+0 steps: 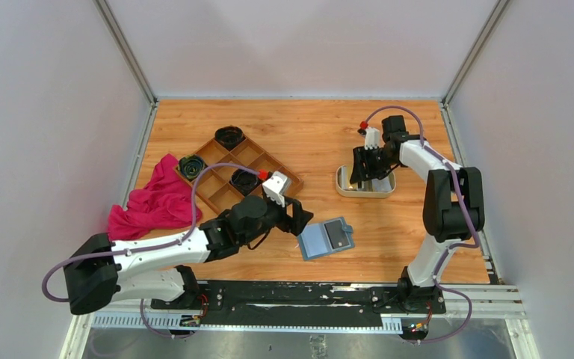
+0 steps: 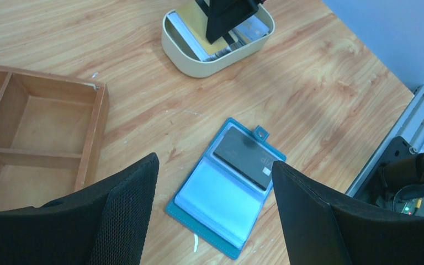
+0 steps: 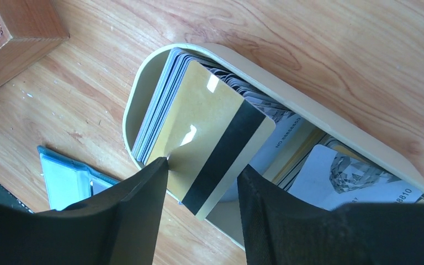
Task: Put the credit cards into the card holder
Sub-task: Pick up the credit card from the storage box.
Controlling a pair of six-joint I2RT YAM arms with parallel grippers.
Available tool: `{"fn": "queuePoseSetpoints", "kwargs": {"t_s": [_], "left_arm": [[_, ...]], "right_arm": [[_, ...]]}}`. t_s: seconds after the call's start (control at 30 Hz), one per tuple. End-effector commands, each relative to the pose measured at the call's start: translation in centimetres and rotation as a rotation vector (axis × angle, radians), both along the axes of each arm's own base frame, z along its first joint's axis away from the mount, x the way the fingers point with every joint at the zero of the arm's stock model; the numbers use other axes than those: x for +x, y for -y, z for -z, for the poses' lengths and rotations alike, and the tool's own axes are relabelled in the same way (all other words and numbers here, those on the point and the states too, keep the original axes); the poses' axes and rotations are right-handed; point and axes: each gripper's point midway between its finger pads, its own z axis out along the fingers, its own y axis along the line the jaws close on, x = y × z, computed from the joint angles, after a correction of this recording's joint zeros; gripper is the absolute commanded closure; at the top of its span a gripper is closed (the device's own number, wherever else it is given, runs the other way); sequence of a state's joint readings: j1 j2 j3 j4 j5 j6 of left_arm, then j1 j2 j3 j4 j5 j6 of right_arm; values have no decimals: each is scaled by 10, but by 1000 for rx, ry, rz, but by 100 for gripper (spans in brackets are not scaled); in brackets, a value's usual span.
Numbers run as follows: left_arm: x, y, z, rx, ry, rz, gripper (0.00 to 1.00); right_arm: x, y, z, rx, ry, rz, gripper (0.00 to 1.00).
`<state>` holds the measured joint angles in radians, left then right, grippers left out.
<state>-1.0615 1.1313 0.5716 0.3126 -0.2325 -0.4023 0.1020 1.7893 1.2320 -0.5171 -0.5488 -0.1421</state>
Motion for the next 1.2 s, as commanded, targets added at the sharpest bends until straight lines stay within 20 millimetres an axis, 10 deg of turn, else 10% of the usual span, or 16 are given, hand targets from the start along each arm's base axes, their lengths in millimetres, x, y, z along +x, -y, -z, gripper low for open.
{"fn": "queuePoseSetpoints", "kwargs": {"t_s": [0.0, 0.6, 1.17], "left_arm": [[0, -9, -1, -31, 1, -28, 21], [-12, -36, 7, -86, -21, -68, 20], [-28, -35, 0, -274, -91, -34, 16]], "right_arm": [[-3, 1, -4, -54, 22, -13, 49], [-2, 14, -20, -25, 74, 4, 88], [-12, 6, -38, 175, 68, -45, 100]]}}
